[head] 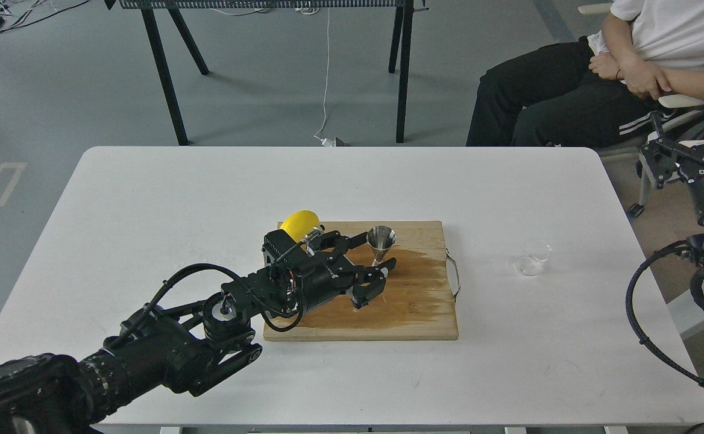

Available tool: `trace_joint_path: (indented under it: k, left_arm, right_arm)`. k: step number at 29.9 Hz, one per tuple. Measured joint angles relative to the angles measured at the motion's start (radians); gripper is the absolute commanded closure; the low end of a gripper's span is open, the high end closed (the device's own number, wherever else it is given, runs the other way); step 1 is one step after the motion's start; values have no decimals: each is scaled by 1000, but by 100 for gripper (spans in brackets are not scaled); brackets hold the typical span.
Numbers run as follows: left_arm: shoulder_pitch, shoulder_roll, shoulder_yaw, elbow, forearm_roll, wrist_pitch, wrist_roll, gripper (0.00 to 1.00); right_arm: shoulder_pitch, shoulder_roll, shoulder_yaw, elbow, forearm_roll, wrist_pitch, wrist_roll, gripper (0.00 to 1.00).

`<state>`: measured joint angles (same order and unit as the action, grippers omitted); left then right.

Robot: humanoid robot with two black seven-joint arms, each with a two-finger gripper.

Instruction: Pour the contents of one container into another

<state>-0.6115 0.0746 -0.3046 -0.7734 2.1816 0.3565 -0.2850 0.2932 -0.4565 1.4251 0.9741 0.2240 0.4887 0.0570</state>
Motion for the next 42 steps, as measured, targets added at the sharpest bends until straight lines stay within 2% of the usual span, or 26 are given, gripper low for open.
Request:
trace_joint_path:
  k: [8, 17, 20, 23, 25, 28, 32, 36, 40, 42]
  left_arm:
    - [64, 91, 1, -36, 0, 45, -8, 19]
    - [95, 354, -13, -305, -3, 33, -13, 20]
    - [88, 420, -24, -340, -103, 30, -52, 19]
    - [77, 446, -60, -348, -322, 14, -112, 15]
    - [67, 451, -98, -349, -521, -35, -148, 9]
    - [43, 451, -177, -350, -801, -139, -173, 3]
    - [30, 432, -319, -344, -1140, -284, -172, 0]
    - [28, 396, -447, -308, -1483, -394, -162, 0]
    - [17, 373, -526, -226, -1782, -521, -155, 0]
    - [4, 359, -539, -149, -1911, -591, -149, 0]
  right_arm:
    - [-6, 1, 0, 1, 1, 0, 0, 0]
    - [-16, -6, 17, -75, 1, 0, 1, 0]
    - [-18, -40, 12, -90, -6, 0, 1, 0]
    - [-37, -61, 10, -94, -10, 0, 2, 0]
    - [-48, -67, 10, -94, -9, 0, -5, 0]
    - [-73, -68, 4, -90, 0, 0, -23, 0]
    - [-138, -52, 4, -50, 21, 0, -30, 0]
    - [-251, -32, -4, 45, 93, 0, -32, 0]
    - [-358, -16, -29, 144, 148, 0, -35, 0]
    - [-388, -13, -51, 168, 184, 0, -37, 0]
